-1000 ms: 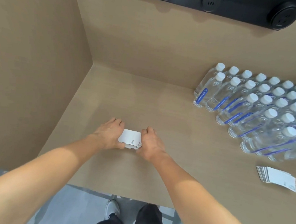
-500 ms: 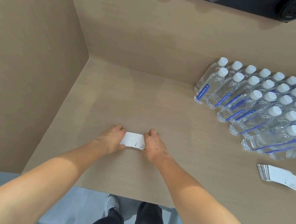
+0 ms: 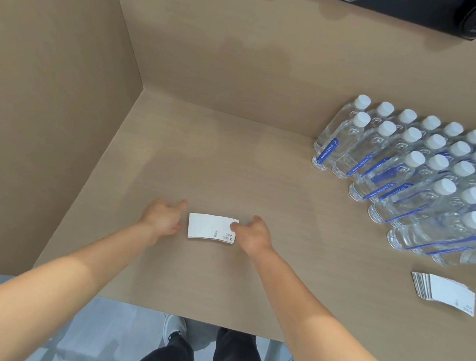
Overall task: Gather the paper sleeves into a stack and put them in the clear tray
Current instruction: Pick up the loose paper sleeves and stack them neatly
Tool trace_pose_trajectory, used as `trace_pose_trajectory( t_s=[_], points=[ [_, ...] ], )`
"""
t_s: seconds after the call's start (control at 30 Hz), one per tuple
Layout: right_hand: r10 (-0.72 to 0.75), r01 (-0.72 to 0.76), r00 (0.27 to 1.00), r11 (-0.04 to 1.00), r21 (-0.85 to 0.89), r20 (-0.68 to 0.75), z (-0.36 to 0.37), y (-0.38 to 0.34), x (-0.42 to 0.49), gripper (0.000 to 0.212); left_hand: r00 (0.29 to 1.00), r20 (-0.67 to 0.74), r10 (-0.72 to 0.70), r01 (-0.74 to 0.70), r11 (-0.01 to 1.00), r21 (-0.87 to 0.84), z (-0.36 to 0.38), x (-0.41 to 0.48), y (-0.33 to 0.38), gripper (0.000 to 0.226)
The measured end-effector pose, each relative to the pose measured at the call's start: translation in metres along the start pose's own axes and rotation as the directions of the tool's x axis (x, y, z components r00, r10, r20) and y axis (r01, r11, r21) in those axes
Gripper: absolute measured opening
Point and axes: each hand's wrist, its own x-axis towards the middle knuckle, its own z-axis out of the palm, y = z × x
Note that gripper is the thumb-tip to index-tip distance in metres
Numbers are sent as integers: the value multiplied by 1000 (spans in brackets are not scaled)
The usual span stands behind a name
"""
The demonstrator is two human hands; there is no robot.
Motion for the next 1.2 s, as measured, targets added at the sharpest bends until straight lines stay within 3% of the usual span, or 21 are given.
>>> trace_pose_trajectory(
  t_s=[0.03, 0.1, 0.27, 0.33, 0.43, 0.5, 0.63, 0.73, 0.8, 0.9, 0.97, 1.03, 1.13, 1.2],
  points=[
    [50, -51, 999, 996, 77, 13, 3, 0, -3, 33, 993, 50, -105, 112, 980, -162, 1, -2, 1, 39],
    [94, -101, 994, 985, 142, 55, 11, -2, -8, 18, 974, 158, -164, 200, 948, -248, 6, -9, 7, 46],
    [139, -141, 990, 950, 280, 28, 14, 0, -10, 25, 975, 166, -146, 180, 962, -207, 7, -17, 14, 53],
    [157, -147, 988, 952, 269, -14, 12, 4, -10, 22, 959, 229, -168, 217, 954, -207, 6, -16, 13, 58],
    [155, -166, 986, 952, 256, 63, 12, 6, -12, 27, 923, 330, -198, 277, 936, -214, 0, -17, 11, 66],
    [151, -163, 986, 946, 279, 63, 9, 8, -8, 31, 925, 318, -209, 298, 918, -263, -6, -14, 10, 71],
    [151, -116, 978, 966, 231, -141, 5, 8, -18, 37, 948, 244, -203, 277, 905, -324, -2, -13, 9, 71],
    [52, -53, 999, 994, 100, 11, 17, 9, -23, 28, 927, 324, -190, 276, 930, -242, 5, -25, 12, 70],
    [59, -60, 998, 994, 87, 14, 16, 6, -23, 23, 914, 354, -197, 296, 922, -251, -1, -23, 12, 76],
    [105, -81, 979, 987, 141, -175, 9, 9, -17, 25, 930, 297, -217, 313, 892, -326, -12, -15, 6, 76],
    [137, -110, 940, 989, 103, -313, 14, 13, -20, 32, 971, 116, -208, 233, 933, -273, -5, -16, -3, 65],
    [128, -98, 963, 986, 132, -239, 29, 16, -25, 23, 987, 44, -157, 163, 971, -176, 7, -20, -10, 56],
    [147, -126, 986, 969, 212, -84, 39, 18, -22, 32, 943, 282, -177, 249, 938, -242, 16, -27, -11, 58],
    [155, -143, 986, 972, 187, -54, 29, 22, -15, 36, 930, 315, -188, 263, 941, -215, 9, -22, -9, 60]
  ],
)
